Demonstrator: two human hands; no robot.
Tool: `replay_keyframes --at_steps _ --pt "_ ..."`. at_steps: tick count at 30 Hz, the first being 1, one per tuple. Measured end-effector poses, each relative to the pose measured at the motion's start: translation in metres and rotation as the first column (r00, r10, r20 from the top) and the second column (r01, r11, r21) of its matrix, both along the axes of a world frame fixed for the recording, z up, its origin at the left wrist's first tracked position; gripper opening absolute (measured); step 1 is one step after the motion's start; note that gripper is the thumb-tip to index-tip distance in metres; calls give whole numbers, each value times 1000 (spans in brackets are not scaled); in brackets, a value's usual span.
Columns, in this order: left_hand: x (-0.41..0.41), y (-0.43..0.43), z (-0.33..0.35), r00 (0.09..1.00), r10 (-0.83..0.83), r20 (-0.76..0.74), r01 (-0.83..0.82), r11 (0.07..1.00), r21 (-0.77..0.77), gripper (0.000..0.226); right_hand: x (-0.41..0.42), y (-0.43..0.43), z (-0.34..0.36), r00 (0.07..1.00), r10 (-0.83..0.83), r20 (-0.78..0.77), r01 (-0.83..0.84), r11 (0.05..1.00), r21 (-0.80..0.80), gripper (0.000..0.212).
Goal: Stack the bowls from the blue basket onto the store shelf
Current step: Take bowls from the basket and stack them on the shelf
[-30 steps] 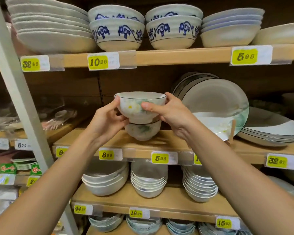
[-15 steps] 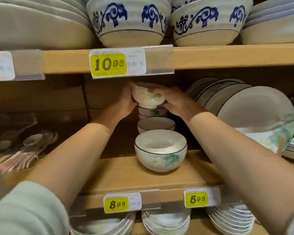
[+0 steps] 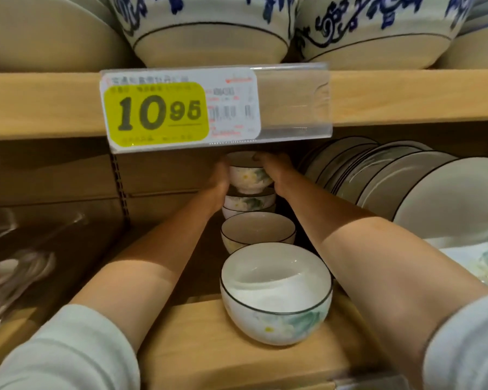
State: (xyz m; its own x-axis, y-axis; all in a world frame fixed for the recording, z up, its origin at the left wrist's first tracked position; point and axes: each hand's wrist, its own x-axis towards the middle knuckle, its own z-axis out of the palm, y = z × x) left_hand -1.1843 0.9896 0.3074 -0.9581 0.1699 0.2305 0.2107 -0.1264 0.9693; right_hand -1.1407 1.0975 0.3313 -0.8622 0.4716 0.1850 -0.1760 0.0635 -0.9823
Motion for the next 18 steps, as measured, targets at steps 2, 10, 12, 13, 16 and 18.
replay_keyframes --at_steps 2,10,12,13,16,18 --pt "-5 3 -6 999 29 30 -28 1000 -14 44 -5 3 -8 1000 -8 5 8 1000 15 48" --pt "-12 6 -22 985 -18 171 22 1000 -21 51 -17 4 -12 993 -21 117 11 996 86 44" --pt "-13 7 -22 983 -12 185 15 1000 -14 49 -19 5 -12 991 -20 129 11 997 75 42" --pt "-14 8 -23 981 -12 192 13 1000 -8 48 -20 6 -12 991 -20 133 11 998 69 39" --pt "-18 7 -27 975 -5 223 6 1000 -1 48 -21 6 -12 987 -5 159 -8 996 84 24" --pt "-18 6 -30 967 -9 255 9 1000 2 48 -23 5 -14 981 13 196 -32 995 94 23"
